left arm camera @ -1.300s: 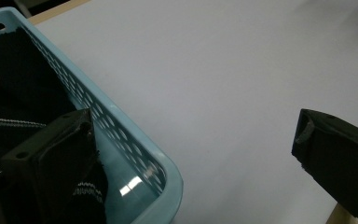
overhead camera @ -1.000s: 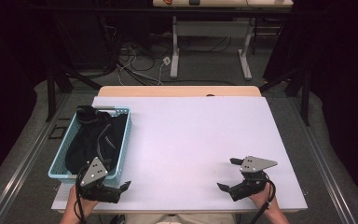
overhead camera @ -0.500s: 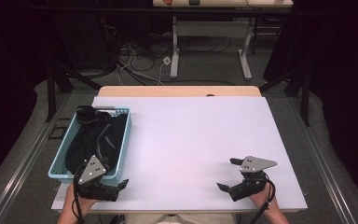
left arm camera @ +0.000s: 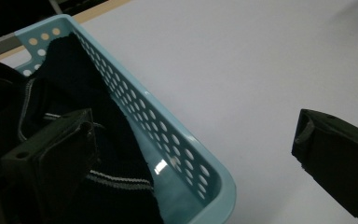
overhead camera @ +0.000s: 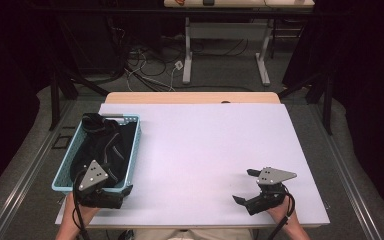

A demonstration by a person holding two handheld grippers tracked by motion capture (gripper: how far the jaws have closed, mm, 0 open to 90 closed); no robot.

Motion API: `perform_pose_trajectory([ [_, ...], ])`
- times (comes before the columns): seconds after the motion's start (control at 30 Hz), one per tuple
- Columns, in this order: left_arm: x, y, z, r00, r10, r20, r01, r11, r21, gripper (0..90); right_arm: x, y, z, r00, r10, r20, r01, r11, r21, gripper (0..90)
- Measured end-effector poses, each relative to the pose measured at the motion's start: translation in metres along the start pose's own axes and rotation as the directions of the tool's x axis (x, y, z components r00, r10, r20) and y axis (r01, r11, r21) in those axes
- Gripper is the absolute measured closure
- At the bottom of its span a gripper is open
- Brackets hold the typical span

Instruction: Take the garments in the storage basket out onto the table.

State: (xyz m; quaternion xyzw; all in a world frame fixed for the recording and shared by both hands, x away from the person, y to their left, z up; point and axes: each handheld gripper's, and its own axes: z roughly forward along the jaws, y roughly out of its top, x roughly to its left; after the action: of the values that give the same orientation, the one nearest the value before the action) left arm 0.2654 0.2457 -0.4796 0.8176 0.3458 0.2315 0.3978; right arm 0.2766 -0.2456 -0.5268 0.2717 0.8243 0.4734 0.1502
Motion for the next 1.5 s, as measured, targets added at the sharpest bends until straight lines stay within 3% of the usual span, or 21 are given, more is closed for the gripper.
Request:
perform_pose_trajectory([
  [0.27, 0.018, 0.010, 0.000, 0.9988, -0.006, -0.049, 0.007, 0.9997, 0.023, 0.0, 0.000, 0.000, 0.001, 1.0000, -0.006, 0.000, 0.006, 1.000, 0.003, 0.0],
  [0.47, 0.037, 0.020, 0.004, 0.9944, 0.001, -0.106, 0.005, 0.9985, 0.054, 0.0, -0.001, -0.001, 0.002, 1.0000, -0.002, 0.001, 0.002, 1.000, 0.003, 0.0],
  [0.9, 0.068, 0.040, 0.017, 0.9866, -0.010, -0.163, 0.028, 0.9938, 0.107, 0.0, -0.001, -0.001, 0.003, 0.9999, -0.011, 0.003, 0.010, 1.000, 0.014, 0.0],
  [1.07, 0.082, 0.045, 0.027, 0.9805, -0.020, -0.195, 0.047, 0.9897, 0.136, 0.0, -0.001, -0.001, 0.002, 0.9999, -0.015, 0.004, 0.015, 1.000, 0.025, 0.0],
  [1.17, 0.093, 0.048, 0.036, 0.9758, -0.044, -0.214, 0.080, 0.9835, 0.162, 0.0, -0.001, -0.001, 0.003, 0.9999, -0.011, 0.004, 0.011, 1.000, 0.027, 0.0],
  [1.27, 0.100, 0.051, 0.042, 0.9725, -0.041, -0.229, 0.084, 0.9794, 0.183, 0.0, -0.001, -0.001, 0.003, 0.9999, -0.011, 0.003, 0.011, 1.000, 0.027, 0.0],
  [1.47, 0.107, 0.053, 0.056, 0.9715, -0.053, -0.231, 0.107, 0.9686, 0.225, 0.0, -0.001, -0.002, 0.005, 1.0000, -0.009, 0.001, 0.009, 1.000, 0.013, 0.0],
  [1.5, 0.108, 0.053, 0.059, 0.9710, -0.040, -0.236, 0.097, 0.9670, 0.236, 0.0, -0.001, -0.002, 0.005, 1.0000, -0.009, 0.001, 0.009, 1.000, 0.013, 0.0],
])
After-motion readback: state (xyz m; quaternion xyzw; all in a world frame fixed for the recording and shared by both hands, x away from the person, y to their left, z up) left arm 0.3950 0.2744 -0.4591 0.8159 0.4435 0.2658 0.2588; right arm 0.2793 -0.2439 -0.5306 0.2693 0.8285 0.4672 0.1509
